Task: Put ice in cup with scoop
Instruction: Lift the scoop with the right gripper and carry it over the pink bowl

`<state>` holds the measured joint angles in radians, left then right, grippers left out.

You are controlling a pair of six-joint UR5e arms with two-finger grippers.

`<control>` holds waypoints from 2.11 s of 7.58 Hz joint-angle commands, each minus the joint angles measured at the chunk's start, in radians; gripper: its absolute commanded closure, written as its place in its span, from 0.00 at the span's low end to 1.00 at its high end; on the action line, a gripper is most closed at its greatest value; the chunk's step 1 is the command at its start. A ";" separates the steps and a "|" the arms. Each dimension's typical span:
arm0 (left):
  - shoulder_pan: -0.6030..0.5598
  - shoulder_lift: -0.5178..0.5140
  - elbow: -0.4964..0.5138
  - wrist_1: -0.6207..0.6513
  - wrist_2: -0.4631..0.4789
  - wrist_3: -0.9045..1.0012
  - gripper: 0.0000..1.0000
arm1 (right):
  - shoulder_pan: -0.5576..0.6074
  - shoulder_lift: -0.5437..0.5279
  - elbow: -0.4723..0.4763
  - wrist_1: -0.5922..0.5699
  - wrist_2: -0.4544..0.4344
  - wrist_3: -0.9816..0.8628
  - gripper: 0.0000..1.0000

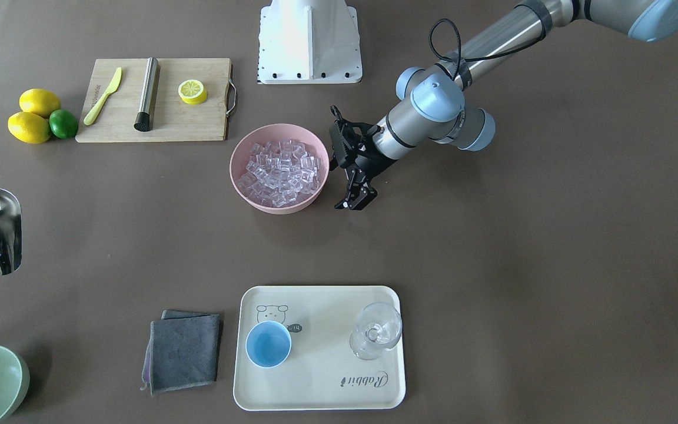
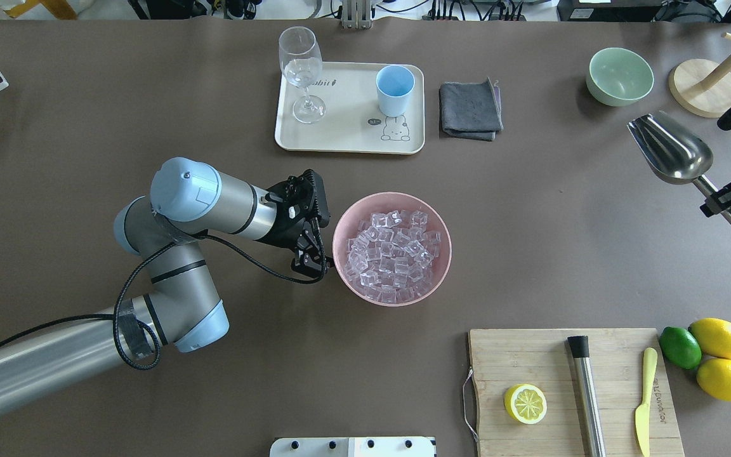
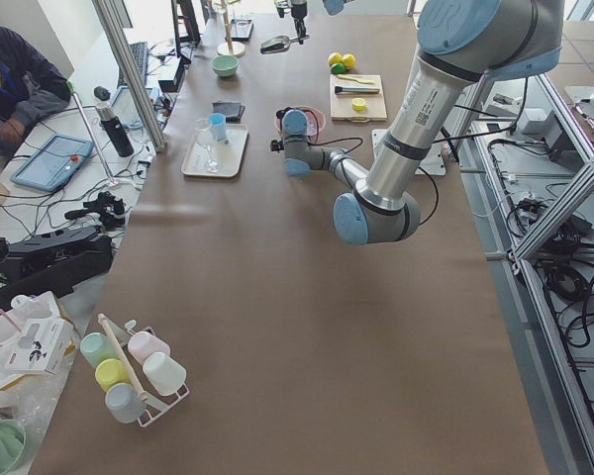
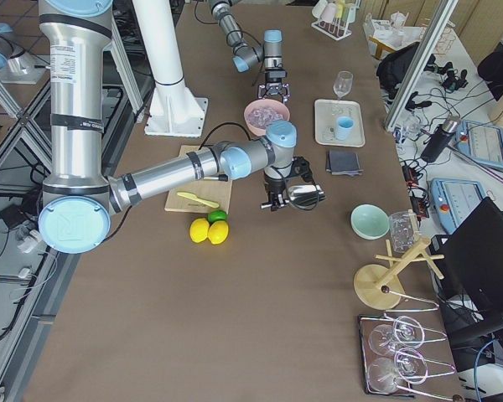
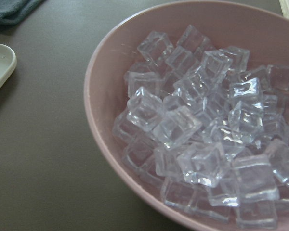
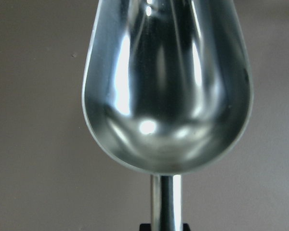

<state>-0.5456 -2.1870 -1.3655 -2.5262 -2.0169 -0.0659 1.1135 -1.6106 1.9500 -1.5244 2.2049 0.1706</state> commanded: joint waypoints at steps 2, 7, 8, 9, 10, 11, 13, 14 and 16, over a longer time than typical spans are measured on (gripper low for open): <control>0.001 0.003 0.002 0.003 -0.046 0.003 0.02 | -0.045 0.121 0.075 -0.122 -0.102 -0.294 1.00; 0.003 -0.004 0.012 0.007 -0.048 0.003 0.02 | -0.262 0.412 0.254 -0.712 -0.258 -0.630 1.00; 0.003 -0.005 0.012 0.007 -0.048 0.003 0.02 | -0.332 0.507 0.292 -0.929 -0.348 -0.695 1.00; 0.003 -0.005 0.012 0.009 -0.048 0.003 0.02 | -0.368 0.530 0.294 -0.991 -0.381 -0.700 1.00; 0.004 -0.014 0.022 0.009 -0.048 0.005 0.02 | -0.377 0.564 0.238 -1.007 -0.408 -0.739 1.00; 0.009 -0.017 0.026 0.009 -0.048 0.005 0.02 | -0.377 0.616 0.181 -1.029 -0.418 -0.775 1.00; 0.009 -0.017 0.026 0.007 -0.048 0.005 0.02 | -0.379 0.752 0.065 -1.097 -0.445 -0.789 1.00; 0.009 -0.016 0.026 0.007 -0.048 0.005 0.02 | -0.379 0.823 0.016 -1.131 -0.451 -0.825 1.00; 0.009 -0.016 0.026 0.007 -0.048 0.005 0.02 | -0.403 0.915 -0.098 -1.190 -0.455 -0.829 1.00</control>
<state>-0.5370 -2.2037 -1.3392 -2.5187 -2.0647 -0.0613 0.7325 -0.7770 1.9408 -2.6540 1.7561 -0.6472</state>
